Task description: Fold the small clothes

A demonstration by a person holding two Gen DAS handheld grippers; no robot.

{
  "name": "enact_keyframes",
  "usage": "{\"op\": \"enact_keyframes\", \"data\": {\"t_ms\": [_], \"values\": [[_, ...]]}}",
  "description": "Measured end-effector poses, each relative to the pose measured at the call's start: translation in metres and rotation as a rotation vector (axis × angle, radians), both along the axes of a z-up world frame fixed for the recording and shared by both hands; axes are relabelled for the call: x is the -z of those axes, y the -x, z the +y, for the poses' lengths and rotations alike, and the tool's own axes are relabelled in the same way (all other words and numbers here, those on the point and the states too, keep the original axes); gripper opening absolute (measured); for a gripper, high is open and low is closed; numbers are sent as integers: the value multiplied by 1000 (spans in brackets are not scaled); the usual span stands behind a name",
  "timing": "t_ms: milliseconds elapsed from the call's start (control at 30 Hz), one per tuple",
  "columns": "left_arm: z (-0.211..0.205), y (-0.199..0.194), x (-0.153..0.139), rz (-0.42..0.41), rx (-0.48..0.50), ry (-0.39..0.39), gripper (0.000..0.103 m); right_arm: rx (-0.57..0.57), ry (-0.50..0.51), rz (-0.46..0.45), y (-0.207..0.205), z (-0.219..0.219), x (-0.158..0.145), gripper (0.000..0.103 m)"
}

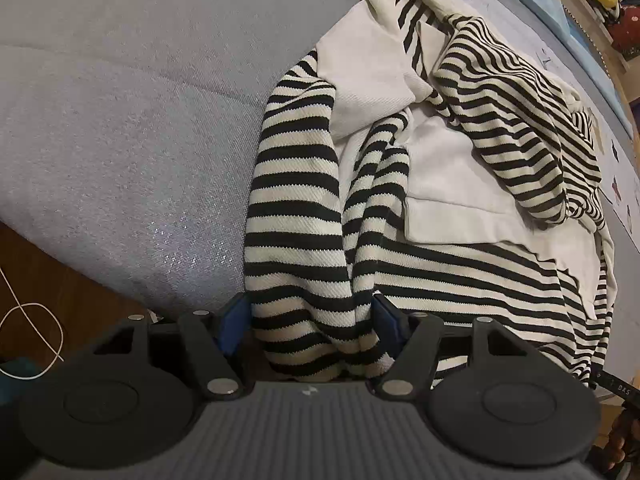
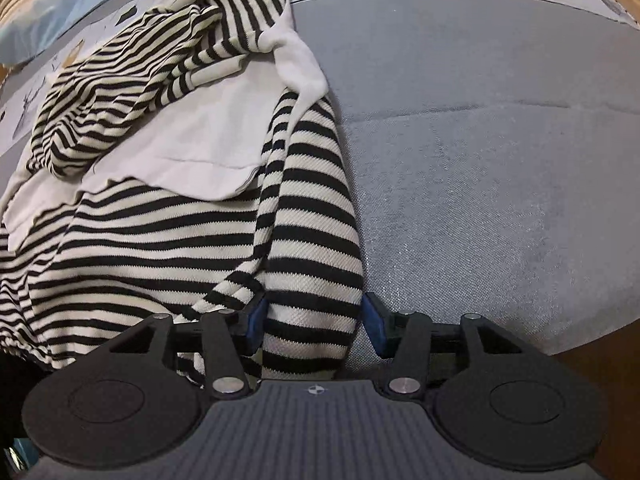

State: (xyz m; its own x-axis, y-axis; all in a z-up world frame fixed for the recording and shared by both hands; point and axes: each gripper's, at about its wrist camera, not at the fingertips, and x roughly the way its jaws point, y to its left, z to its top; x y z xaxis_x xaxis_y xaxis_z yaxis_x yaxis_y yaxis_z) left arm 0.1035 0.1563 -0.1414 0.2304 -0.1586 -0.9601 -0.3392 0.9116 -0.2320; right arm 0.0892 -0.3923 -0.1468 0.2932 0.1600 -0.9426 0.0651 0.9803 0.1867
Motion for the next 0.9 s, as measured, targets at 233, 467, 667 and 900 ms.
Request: {"op": "enact_keyframes", "data": {"t_ms": [233,467,667,900], "values": [[-7,0,1,-23,28,-8,53,-2,-12,-10,1,-1,-2,39],[-15,5,-10,-95,70,20,12,-7,-59,-60,2,-1,-10,9],[-6,6,-3,-41,2,49,39,52,-113,-70,1,-13,-13,15],[-15,7,8,7,55,41,50,-14,-45,-3,3,3,-3,27]]}}
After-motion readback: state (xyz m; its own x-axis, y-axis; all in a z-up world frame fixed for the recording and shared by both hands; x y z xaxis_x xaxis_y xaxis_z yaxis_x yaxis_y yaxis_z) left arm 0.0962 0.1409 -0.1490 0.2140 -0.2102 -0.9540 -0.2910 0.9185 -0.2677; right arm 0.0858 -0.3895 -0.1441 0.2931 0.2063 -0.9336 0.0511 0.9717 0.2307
